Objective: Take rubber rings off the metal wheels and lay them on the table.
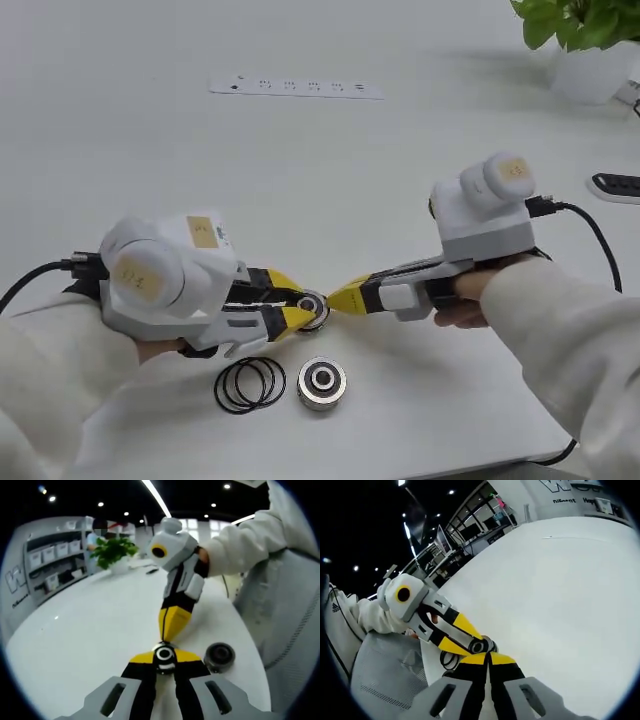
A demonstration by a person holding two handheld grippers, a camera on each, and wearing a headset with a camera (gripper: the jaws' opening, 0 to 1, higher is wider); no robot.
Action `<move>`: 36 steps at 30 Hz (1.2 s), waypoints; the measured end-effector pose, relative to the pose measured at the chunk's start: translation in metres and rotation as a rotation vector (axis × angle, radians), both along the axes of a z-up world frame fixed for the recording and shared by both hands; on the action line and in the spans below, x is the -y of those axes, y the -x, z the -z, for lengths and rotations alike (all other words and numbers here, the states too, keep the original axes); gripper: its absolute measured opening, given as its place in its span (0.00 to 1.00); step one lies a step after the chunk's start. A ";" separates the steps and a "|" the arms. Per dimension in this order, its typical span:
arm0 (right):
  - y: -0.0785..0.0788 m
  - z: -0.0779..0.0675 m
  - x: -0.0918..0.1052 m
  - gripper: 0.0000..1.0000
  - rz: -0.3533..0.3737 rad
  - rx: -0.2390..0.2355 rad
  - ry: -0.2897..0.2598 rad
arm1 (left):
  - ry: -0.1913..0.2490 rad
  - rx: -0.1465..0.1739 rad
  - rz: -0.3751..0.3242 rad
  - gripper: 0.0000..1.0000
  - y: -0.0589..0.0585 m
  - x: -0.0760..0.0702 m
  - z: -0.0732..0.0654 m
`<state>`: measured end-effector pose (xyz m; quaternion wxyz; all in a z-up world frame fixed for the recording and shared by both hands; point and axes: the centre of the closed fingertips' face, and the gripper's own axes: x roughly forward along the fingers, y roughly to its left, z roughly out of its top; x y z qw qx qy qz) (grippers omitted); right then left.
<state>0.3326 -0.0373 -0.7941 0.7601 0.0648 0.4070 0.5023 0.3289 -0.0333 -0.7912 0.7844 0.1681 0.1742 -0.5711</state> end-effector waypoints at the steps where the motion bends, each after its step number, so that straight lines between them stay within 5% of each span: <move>1: 0.000 0.000 0.000 0.00 -0.001 0.003 0.004 | 0.000 0.001 0.001 0.13 0.000 0.000 0.000; 36: 0.004 -0.008 -0.010 0.00 -0.054 0.031 -0.011 | -0.003 0.007 0.010 0.13 0.000 0.000 0.002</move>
